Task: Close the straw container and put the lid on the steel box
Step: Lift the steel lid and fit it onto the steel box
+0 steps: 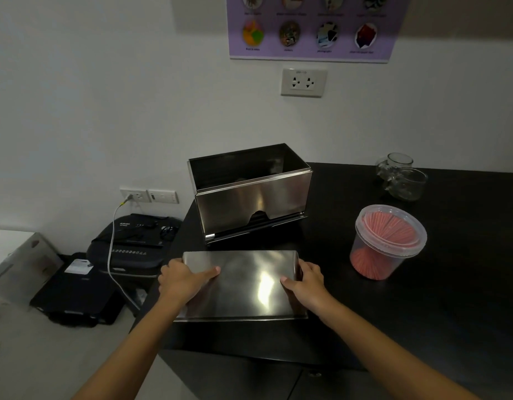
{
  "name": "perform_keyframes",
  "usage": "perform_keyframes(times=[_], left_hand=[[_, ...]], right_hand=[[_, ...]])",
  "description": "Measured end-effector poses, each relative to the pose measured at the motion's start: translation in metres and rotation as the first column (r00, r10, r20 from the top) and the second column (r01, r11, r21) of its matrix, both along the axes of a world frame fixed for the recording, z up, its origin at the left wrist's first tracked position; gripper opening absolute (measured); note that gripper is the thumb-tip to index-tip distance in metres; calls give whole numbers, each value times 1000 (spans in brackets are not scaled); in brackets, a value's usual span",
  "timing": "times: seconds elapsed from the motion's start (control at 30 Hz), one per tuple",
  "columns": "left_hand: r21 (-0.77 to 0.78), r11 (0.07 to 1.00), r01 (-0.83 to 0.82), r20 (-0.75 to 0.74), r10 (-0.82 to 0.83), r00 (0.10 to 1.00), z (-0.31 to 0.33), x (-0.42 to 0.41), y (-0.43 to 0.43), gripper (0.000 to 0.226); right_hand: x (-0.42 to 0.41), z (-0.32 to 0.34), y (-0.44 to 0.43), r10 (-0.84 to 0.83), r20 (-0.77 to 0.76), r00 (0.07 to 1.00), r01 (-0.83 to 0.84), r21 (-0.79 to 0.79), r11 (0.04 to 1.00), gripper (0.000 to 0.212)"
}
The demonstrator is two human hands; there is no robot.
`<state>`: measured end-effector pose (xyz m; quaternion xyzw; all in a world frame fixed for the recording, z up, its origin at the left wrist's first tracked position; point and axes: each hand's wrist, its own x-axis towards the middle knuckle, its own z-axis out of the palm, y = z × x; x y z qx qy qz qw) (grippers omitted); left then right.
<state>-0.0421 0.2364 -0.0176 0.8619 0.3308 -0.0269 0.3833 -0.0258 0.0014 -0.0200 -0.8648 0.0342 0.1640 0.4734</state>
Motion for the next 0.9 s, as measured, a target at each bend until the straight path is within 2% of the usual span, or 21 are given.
perform_keyframes(times=[0.13, 0.27, 0.5, 0.73, 0.9], left_hand=[[-82, 996, -39, 123, 49, 991, -1, -2, -2, 89], [-124, 992, -12, 177, 34, 984, -4, -3, -3, 82], [-261, 954, 148, 298, -66, 952, 4, -4, 4, 56], [-176, 959, 224, 478, -116, 871, 34, -15, 12, 77], [-111, 964, 240, 600, -127, 790, 70, -10, 11, 67]], right_hand=[[3, 2, -8, 22, -7, 1000, -21, 25, 999, 66], [5, 8, -13, -49, -30, 998, 54, 174, 983, 62], [7, 23, -21, -120, 30, 992, 107, 274, 956, 67], [9, 71, -19, -87, 262, 961, 15, 265, 964, 69], [22, 102, -24, -75, 380, 922, -13, 224, 974, 69]])
